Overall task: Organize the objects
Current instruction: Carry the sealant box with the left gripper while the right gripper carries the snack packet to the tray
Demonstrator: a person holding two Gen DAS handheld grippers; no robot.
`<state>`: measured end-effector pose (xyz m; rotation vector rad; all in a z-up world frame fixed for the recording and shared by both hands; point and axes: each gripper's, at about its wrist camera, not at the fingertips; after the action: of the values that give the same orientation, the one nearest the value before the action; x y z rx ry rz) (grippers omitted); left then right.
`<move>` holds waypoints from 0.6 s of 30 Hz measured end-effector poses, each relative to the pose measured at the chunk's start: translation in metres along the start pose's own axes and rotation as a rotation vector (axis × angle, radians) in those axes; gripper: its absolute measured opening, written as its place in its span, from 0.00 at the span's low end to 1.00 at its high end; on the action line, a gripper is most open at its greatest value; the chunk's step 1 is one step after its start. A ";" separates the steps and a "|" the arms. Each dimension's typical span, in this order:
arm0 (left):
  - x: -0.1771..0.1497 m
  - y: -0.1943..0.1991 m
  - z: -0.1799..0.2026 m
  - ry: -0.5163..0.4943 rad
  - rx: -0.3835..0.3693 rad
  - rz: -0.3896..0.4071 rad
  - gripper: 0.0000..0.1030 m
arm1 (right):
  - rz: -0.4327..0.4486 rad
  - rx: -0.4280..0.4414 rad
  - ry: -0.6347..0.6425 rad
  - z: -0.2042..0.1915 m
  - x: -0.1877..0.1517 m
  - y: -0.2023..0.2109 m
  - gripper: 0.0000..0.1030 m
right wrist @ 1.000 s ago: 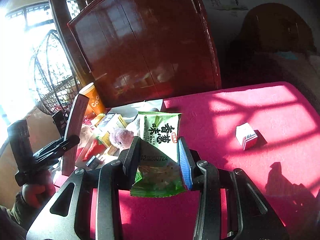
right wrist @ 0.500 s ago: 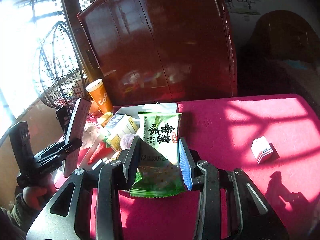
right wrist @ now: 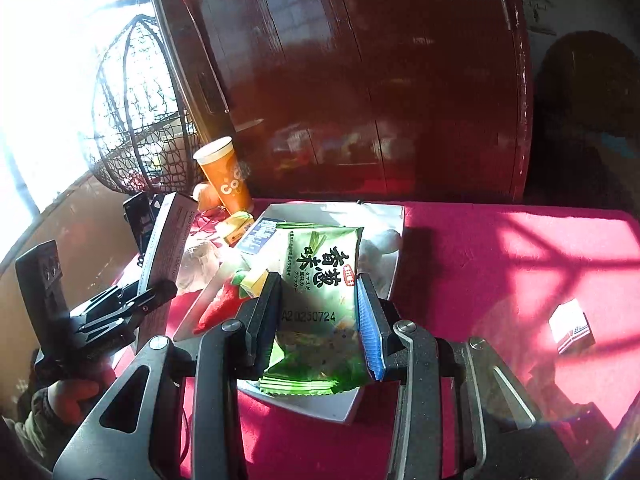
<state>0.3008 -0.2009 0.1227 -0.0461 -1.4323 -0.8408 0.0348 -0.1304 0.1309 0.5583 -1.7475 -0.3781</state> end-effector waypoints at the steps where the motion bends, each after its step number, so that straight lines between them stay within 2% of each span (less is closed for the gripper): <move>1: 0.000 0.000 -0.001 0.002 0.002 0.000 0.41 | -0.002 0.005 0.004 -0.003 0.001 -0.003 0.35; 18: 0.002 -0.009 -0.011 0.001 0.019 -0.012 0.41 | -0.020 0.068 -0.011 -0.031 0.010 -0.044 0.35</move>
<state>0.3056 -0.2140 0.1183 -0.0230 -1.4404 -0.8371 0.0698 -0.1711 0.1238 0.6238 -1.7716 -0.3377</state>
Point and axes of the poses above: each gripper's, at about its wrist camera, not at the fingertips, and y roughly against the way its jaws point, z to its right, x to its top, and after that the axes turned 3 degrees about z, right-handed
